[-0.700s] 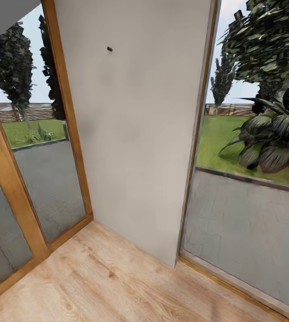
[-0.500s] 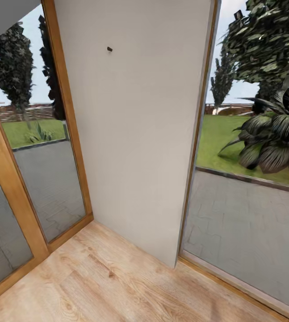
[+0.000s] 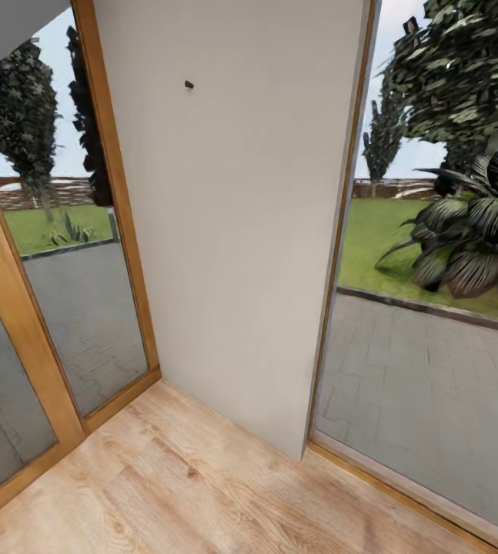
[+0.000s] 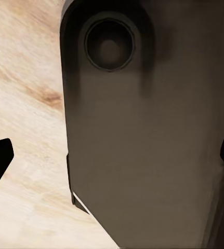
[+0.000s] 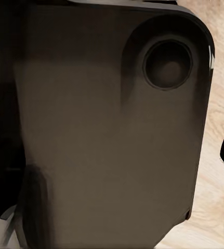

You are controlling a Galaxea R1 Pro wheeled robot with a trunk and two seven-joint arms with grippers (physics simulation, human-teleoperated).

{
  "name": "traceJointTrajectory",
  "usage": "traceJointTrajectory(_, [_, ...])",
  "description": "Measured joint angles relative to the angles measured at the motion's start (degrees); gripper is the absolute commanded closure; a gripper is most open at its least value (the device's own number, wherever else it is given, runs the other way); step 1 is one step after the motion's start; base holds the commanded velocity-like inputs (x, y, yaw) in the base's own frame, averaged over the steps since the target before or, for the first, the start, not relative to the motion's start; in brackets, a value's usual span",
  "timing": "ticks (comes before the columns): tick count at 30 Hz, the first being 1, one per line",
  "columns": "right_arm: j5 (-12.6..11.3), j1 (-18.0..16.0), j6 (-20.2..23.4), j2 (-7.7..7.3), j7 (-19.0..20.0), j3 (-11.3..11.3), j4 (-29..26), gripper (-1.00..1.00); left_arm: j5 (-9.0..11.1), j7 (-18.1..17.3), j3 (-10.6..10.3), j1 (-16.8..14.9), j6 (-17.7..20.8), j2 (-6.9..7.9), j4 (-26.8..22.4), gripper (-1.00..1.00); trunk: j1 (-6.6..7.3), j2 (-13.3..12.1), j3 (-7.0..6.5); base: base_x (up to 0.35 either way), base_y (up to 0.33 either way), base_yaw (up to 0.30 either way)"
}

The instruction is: In the kitchen, take the Vidalia onion out of the sink, dice it on the chopping board with the paring knife, put the diced onion into the bowl on the countertop, then place both the paring knife and the chopping board into the sink.

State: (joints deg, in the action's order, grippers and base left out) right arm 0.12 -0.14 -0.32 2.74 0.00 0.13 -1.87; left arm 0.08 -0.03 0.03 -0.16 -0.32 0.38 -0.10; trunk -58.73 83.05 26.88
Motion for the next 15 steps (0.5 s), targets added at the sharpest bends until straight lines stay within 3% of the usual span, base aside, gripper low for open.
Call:
traceJointTrajectory(6, [0.04,-0.01,-0.07,-0.11,-0.10,-0.11,-0.23,-1.00,0.30,-0.22,0.22,0.00,-2.14,-0.58,-0.52,-1.00,0.00,0.00,0.00,0.000,0.000,0.000])
traceJointTrajectory(8, [0.04,-0.01,-0.08,-0.07,-0.09,-0.12,-0.28,-1.00,0.31,-0.22,0.21,0.00,-5.89,-0.72,-0.80,-1.00,0.00,0.00,0.00,0.000,0.000,0.000])
traceJointTrajectory(10, [-0.01,-0.02,-0.17,-0.07,-0.08,-0.12,-1.32,-1.00,0.33,-0.26,0.17,0.00,-12.01,-0.79,-0.89,-1.00,0.00,0.00,0.00,0.000,0.000,0.000])
traceJointTrajectory(11, [-0.02,-0.02,-0.52,-0.08,-0.08,-0.12,-2.11,-1.00,0.33,-0.25,0.20,0.00,-13.00,-0.80,-0.95,-1.00,0.00,0.00,0.00,0.000,0.000,0.000])
traceJointTrajectory(15, [0.04,-0.02,-7.36,-0.36,-0.13,-0.15,-6.96,-1.00,0.28,-0.16,0.28,-0.01,-14.57,-0.73,-4.95,-1.00,0.00,0.00,0.00,0.000,0.000,0.000])
